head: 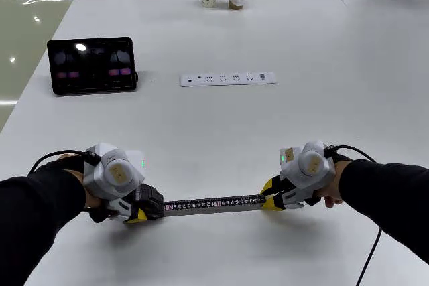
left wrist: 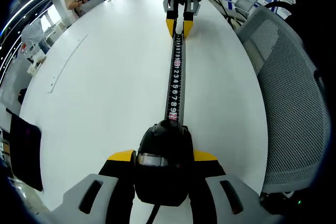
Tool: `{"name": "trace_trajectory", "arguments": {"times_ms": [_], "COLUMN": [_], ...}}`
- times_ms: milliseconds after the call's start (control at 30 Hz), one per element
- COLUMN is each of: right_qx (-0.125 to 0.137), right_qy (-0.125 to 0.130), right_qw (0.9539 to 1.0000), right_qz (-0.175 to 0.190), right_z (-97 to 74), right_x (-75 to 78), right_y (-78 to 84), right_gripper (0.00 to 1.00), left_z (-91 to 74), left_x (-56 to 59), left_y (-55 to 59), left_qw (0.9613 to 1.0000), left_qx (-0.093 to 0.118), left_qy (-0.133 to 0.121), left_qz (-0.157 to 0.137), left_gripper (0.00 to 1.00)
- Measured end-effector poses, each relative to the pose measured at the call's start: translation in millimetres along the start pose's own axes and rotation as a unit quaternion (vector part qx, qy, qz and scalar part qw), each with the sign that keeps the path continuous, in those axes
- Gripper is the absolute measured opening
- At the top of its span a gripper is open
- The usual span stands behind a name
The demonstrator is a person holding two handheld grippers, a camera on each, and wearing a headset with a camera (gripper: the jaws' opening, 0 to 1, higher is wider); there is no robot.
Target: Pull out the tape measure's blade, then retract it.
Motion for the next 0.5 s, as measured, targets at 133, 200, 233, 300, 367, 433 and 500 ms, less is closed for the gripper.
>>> {"name": "trace_trajectory", "arguments": {"times_ms": [133, 200, 233, 300, 367, 433, 500], "right_qx": [-0.004, -0.005, -0.006, -0.007, -0.006, -0.006, -0.006], "right_qy": [0.002, 0.003, 0.004, 0.005, 0.006, 0.006, 0.006], "right_qw": [1.0, 1.0, 1.0, 1.0, 1.0, 1.0, 1.0], "right_qz": [0.0, -0.001, 0.0, 0.0, 0.002, -0.001, 0.0], "right_z": [-4.0, -4.6, -5.4, -6.2, -6.4, -6.3, -6.4], "right_x": [1.4, 2.2, 2.7, 3.0, 2.9, 2.7, 2.7], "right_y": [3.9, 6.0, 7.3, 8.4, 8.8, 8.5, 8.4], "right_gripper": [0.11, 0.11, 0.11, 0.11, 0.11, 0.1, 0.11], "left_z": [-0.1, 0.0, -0.1, -0.1, -0.2, -0.2, -0.2], "left_x": [-0.4, -0.5, -0.5, -0.5, -0.4, -0.4, -0.3], "left_y": [0.2, -0.1, 0.0, 0.0, -0.1, -0.2, 0.0], "left_qw": [1.0, 1.0, 1.0, 1.0, 1.0, 1.0, 1.0], "left_qx": [0.001, 0.001, 0.001, 0.001, 0.001, 0.001, 0.001], "left_qy": [0.0, -0.001, -0.001, -0.001, -0.001, -0.001, -0.001], "left_qz": [0.0, 0.0, 0.0, 0.0, 0.0, 0.0, 0.0], "left_gripper": [0.34, 0.34, 0.34, 0.34, 0.34, 0.34, 0.34]}}
Point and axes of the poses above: the centre of the closed fingertips' face, and the gripper's own axes: z roughly forward along the fingers, x roughly to its right, y roughly out of its underside, the point moved 1 cm from there along -z, roughly backward along the fingers, and after that the axes turned 14 degrees about y, right-handed, at the moved point
